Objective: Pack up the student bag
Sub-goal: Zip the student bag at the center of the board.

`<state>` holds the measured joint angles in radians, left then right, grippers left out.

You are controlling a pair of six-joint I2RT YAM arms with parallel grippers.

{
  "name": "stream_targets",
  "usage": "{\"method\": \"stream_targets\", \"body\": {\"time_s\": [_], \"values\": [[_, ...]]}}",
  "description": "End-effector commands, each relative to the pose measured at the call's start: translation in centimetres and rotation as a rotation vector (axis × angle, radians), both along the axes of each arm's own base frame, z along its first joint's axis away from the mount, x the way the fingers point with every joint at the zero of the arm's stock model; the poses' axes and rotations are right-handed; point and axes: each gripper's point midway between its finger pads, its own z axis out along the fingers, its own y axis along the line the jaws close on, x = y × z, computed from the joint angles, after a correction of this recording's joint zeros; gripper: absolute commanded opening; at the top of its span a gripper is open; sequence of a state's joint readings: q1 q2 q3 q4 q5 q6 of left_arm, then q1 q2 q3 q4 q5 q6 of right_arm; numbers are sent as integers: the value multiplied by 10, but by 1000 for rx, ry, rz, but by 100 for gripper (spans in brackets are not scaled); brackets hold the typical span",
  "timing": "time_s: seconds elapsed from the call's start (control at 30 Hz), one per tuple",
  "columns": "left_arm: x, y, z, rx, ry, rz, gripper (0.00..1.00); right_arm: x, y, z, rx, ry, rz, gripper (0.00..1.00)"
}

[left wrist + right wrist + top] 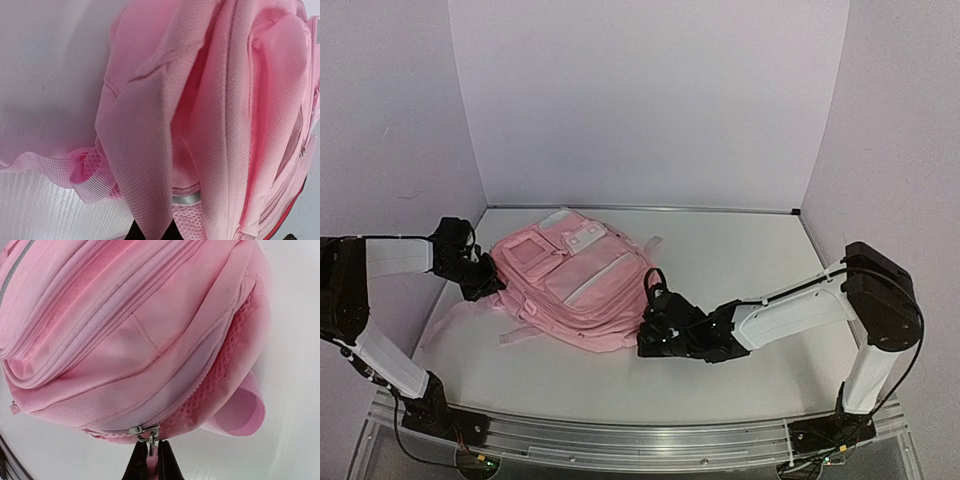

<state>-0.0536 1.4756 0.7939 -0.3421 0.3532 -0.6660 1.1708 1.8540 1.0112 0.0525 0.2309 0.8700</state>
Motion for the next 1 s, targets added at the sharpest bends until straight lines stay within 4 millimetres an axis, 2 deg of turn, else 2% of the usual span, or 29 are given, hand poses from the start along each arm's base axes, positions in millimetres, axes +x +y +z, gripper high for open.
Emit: {"method": "stream_targets", "body": {"time_s": [0.0, 0.03, 0.07, 0.1, 0.17, 0.23, 0.27, 0.33, 0.43, 0.53, 0.67, 0.8, 0.9, 0.97], "values": [[54, 36, 58, 202, -234, 24, 0, 10, 10, 36, 114, -61, 138, 0], [54, 36, 60, 210, -234, 13, 0, 9, 14, 39, 121, -75, 175, 0], [54, 33, 63, 216, -238, 1, 5, 8, 18, 43, 132, -87, 200, 0], [52, 29, 66, 226, -245, -16, 13, 7, 22, 47, 144, -96, 220, 0], [46, 15, 74, 268, -266, -64, 36, 7, 25, 53, 164, -111, 238, 0], [38, -8, 87, 327, -304, -118, 56, 7, 25, 57, 183, -121, 250, 0], [32, -20, 96, 347, -331, -145, 63, 7, 26, 61, 198, -130, 253, 0], [22, -37, 115, 363, -400, -184, 68, 1, 29, 69, 245, -130, 292, 0], [-6, -86, 136, 327, -530, -340, 72, -5, 33, 78, 289, -135, 331, 0], [-44, -146, 142, 244, -641, -576, 72, -6, 33, 81, 305, -137, 332, 0], [-88, -202, 129, 271, -729, -825, 67, -4, 33, 77, 310, -124, 322, 0], [-106, -244, 118, 358, -800, -923, 61, -4, 35, 74, 323, -110, 318, 0], [-111, -261, 105, 405, -798, -977, 56, -1, 34, 76, 333, -108, 306, 0], [-113, -269, 88, 432, -768, -1019, 55, -1, 33, 78, 335, -110, 299, 0]]}}
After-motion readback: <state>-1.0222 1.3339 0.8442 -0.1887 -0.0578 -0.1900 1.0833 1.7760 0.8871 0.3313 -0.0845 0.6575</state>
